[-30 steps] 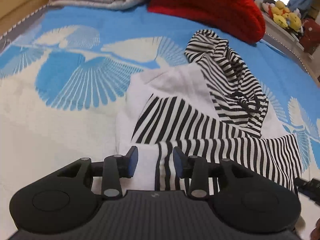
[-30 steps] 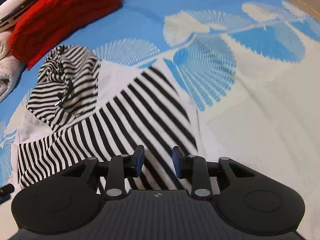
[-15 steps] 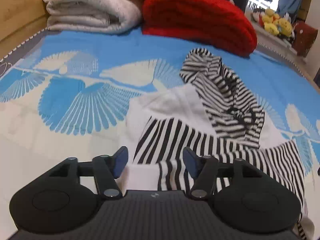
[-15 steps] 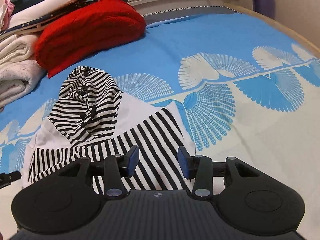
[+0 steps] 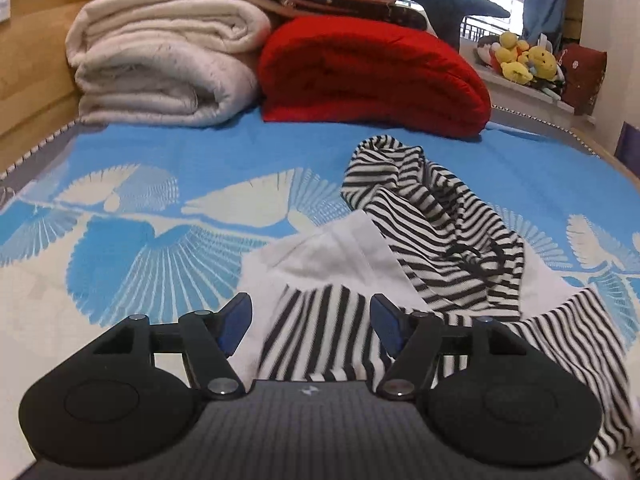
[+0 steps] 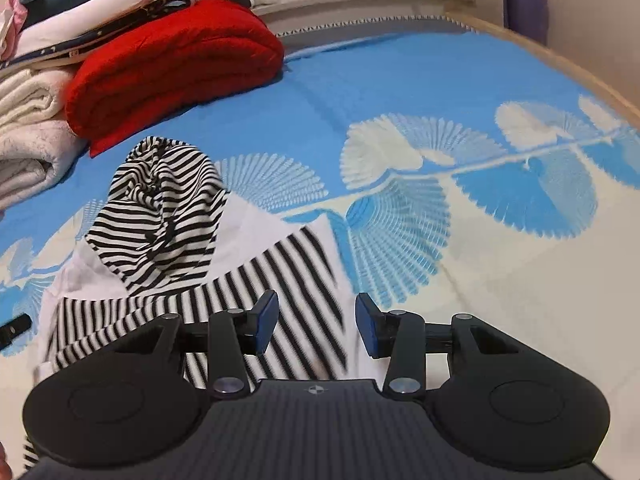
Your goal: Fold small clothes
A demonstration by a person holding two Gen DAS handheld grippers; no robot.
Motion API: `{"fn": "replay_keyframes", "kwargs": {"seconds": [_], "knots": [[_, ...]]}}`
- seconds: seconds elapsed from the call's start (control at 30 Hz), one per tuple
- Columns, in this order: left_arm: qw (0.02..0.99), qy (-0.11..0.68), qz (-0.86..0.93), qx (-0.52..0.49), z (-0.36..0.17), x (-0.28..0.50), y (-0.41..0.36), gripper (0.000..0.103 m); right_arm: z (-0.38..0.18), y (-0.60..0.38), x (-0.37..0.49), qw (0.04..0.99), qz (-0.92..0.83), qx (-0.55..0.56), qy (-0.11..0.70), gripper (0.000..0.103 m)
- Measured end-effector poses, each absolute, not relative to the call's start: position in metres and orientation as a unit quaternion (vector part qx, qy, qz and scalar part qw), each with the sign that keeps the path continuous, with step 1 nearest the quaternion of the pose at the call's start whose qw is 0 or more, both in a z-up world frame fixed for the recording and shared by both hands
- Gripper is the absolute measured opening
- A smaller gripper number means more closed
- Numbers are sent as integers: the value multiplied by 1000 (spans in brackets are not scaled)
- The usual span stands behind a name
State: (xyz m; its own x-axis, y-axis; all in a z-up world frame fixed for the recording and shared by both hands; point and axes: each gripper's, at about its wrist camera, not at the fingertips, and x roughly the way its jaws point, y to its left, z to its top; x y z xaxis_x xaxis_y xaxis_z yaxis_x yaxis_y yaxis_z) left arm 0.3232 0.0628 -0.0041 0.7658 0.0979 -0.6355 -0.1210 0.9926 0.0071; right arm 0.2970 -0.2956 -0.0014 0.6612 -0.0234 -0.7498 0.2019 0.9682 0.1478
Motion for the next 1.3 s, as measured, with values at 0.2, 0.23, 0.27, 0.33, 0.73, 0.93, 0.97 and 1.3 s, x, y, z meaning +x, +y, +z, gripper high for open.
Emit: {"fn": "replay_keyframes", "kwargs": {"seconds": [0.2,0.23,0.27,0.33,0.73,0.93,0.97,1.3], "knots": [[947,316,60,-6,4,368,61,25,4,-298,306,913,-65,54,400,44],[946,317,59,-7,6,385,61,21,3,-300,309,912,-68,54,401,44],[947,317,57,-13,7,402,60,17,0,-302,312,909,-71,58,407,44],[948,313,56,-25,11,437,60,17,-4,-305,316,904,-69,68,416,44],[922,375,24,-95,-31,639,26,76,-4,-306,327,905,-63,62,415,23],[912,399,66,-59,-59,684,10,76,-12,-308,332,899,-69,71,427,23],[910,405,73,-48,-63,688,9,66,-11,-308,332,899,-68,71,428,23],[946,308,-103,-1,-5,566,6,2,4,-316,331,902,-72,92,415,23]]}}
